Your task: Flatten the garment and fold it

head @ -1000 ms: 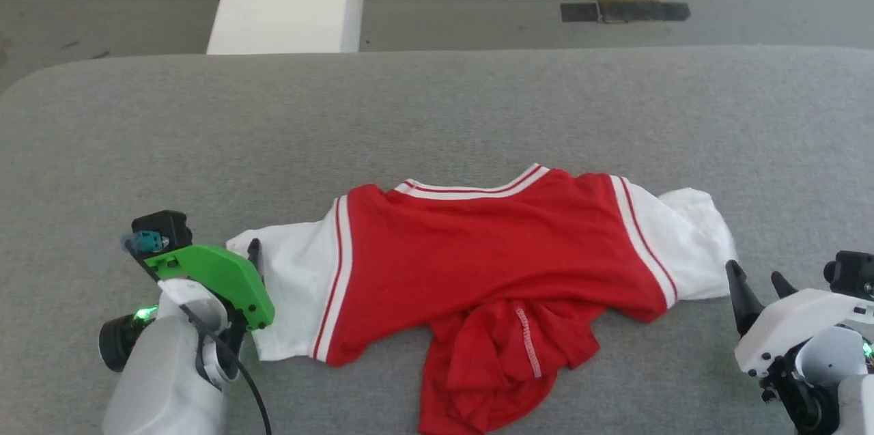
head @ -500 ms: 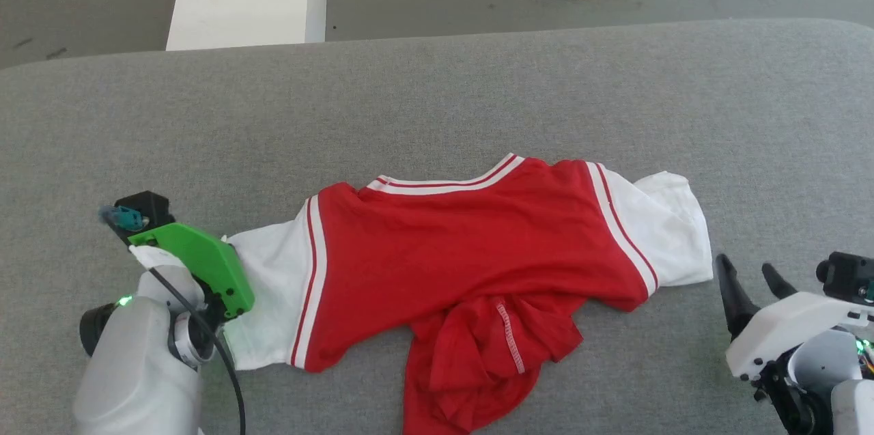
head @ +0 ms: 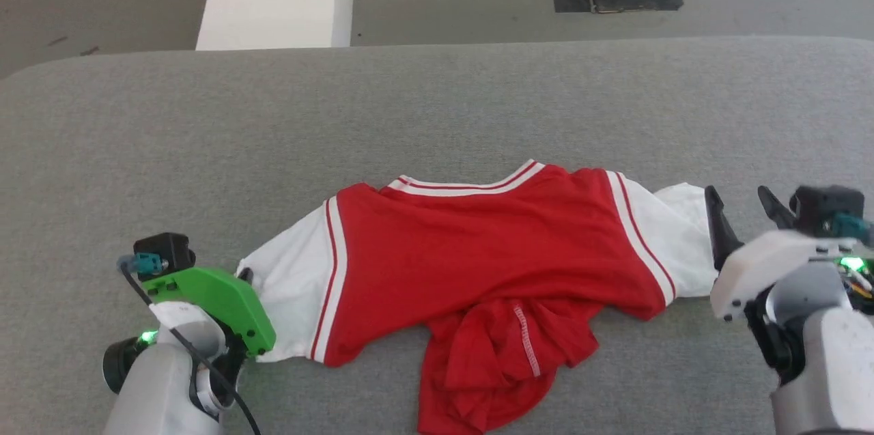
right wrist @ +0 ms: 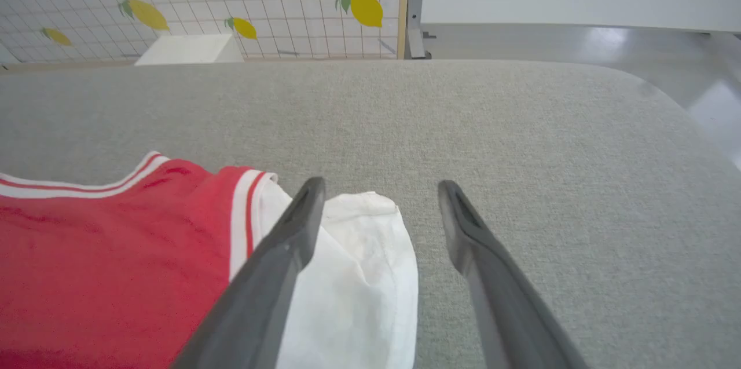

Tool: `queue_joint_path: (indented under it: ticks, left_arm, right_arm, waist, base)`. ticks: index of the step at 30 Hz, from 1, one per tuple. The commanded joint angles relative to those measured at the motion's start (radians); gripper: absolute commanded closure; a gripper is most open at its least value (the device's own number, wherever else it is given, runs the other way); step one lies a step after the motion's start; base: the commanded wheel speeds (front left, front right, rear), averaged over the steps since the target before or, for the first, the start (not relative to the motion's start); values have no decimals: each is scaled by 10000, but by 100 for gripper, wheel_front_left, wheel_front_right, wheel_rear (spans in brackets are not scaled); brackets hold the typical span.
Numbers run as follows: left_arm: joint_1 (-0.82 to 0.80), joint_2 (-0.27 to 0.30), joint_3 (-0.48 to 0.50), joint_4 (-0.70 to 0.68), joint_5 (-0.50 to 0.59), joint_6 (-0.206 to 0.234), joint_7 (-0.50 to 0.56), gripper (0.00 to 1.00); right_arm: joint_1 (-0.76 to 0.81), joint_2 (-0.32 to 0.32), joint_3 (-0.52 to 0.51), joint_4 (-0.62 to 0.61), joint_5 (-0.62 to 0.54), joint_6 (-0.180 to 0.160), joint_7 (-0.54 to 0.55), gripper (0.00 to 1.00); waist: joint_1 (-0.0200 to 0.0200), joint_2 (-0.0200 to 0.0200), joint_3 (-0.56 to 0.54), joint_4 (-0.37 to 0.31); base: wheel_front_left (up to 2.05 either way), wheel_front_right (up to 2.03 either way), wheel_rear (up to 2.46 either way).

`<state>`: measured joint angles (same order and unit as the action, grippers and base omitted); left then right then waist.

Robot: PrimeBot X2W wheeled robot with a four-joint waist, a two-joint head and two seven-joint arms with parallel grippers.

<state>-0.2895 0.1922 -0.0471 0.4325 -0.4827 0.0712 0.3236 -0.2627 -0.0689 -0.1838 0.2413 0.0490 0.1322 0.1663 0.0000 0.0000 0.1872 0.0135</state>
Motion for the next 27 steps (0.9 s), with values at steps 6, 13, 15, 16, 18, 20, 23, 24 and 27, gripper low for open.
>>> queue_joint_path:
  ticks: [6,13,15,16,18,20,23,24,27]
  left_arm:
    - [459,-90,-182,-536,-87,12,-20,100]
    - [366,-236,-456,-921,-93,-55,78,100]
    - [367,-244,-509,-958,-91,-60,108,100]
    - [373,-239,-535,-962,-77,-55,119,100]
    - [398,-245,-577,-961,-75,-48,139,100]
    - [432,-243,-603,-963,-82,-39,153,100]
    - [504,-228,-622,-966,-96,-7,175,100]
    - [528,-221,-627,-969,-99,3,182,100]
    - [563,-194,-622,-1048,-145,-53,98,100]
  right_arm:
    - [-1583,-443,-347,2172,-238,-15,947,0]
    - [-2833,-652,-743,4109,-525,-15,2583,0]
    - [-3056,-702,-878,4472,-778,-15,3153,0]
    - [-3136,-690,-912,4599,-873,-15,3423,0]
    - [-3264,-610,-1019,4792,-1049,-15,4037,0]
    - [-3301,-564,-1061,4936,-1261,-15,4760,51]
    - [-3251,-516,-1029,4894,-1541,-15,5694,100]
    - [-3214,-477,-1021,4784,-1564,-15,5802,100]
    - [-3012,-366,-955,4149,-1468,-15,5442,100]
  waist:
    - [0,0,206,596]
    - [0,0,436,949]
    - [0,0,447,980]
    - [0,0,447,987]
    - [0,0,434,987]
    - [0,0,410,973]
    - [0,0,332,928]
    - [0,0,297,912]
    - [0,0,175,860]
  base:
    - [0,0,0]
    - [0,0,0]
    - [0,0,0]
    - [0,0,0]
    - [0,0,0]
    - [0,0,0]
    - [0,0,0]
    - [0,0,0]
    - [0,0,0]
